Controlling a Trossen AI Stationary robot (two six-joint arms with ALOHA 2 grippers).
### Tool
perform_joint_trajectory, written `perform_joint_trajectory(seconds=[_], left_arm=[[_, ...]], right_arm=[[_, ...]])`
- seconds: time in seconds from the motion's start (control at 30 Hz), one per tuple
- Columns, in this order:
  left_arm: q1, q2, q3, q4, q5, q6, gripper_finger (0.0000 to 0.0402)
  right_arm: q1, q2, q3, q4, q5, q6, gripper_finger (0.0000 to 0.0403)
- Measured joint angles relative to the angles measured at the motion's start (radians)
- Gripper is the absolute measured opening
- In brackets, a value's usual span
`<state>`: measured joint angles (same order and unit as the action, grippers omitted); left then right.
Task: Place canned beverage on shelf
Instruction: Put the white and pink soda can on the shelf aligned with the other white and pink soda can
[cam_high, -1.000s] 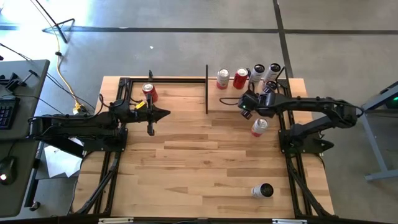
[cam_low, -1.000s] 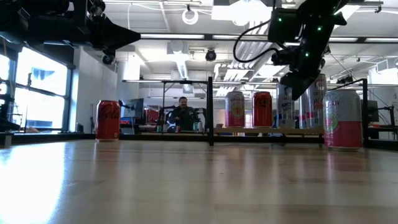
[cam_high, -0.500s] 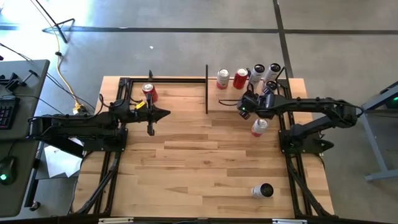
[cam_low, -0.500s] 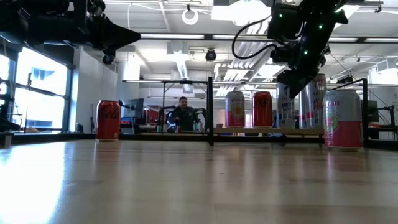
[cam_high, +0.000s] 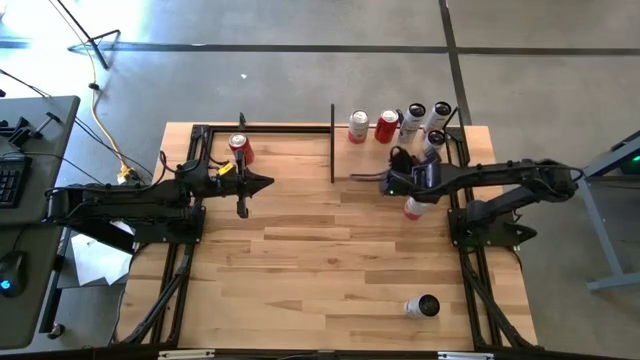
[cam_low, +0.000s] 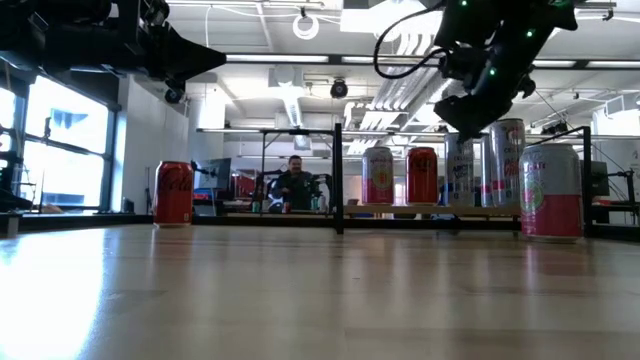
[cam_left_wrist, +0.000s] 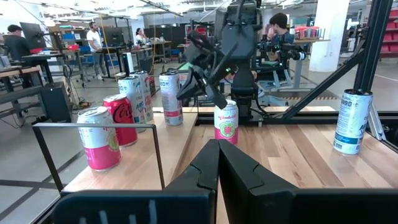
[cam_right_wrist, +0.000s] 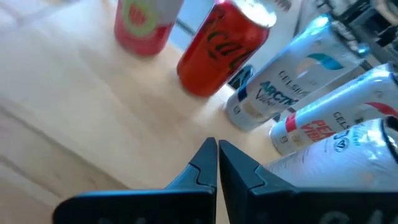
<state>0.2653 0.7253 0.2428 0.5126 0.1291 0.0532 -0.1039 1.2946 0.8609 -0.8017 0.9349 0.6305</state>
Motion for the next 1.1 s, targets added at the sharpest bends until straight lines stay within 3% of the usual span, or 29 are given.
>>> perform_joint_trajectory(seconds=[0.43,0.8,1.1], left_arm=[[0.0,0.0,0.0,0.003,0.007,-0.001,0.0],[0.0,0.0,0.0,0.007,0.008,0.0,0.0],[0.0,0.0,0.0,0.007,0.008,0.0,0.0]], right_arm=[[0.061,-0.082,-0.266,0.298,0.041,0.113,0.0],[0.005,-0.306,-0.358,0.314,0.082,0.057,0.0],[-0.086,-0.341,-0.409,0.339,0.056,0.017,0.0]])
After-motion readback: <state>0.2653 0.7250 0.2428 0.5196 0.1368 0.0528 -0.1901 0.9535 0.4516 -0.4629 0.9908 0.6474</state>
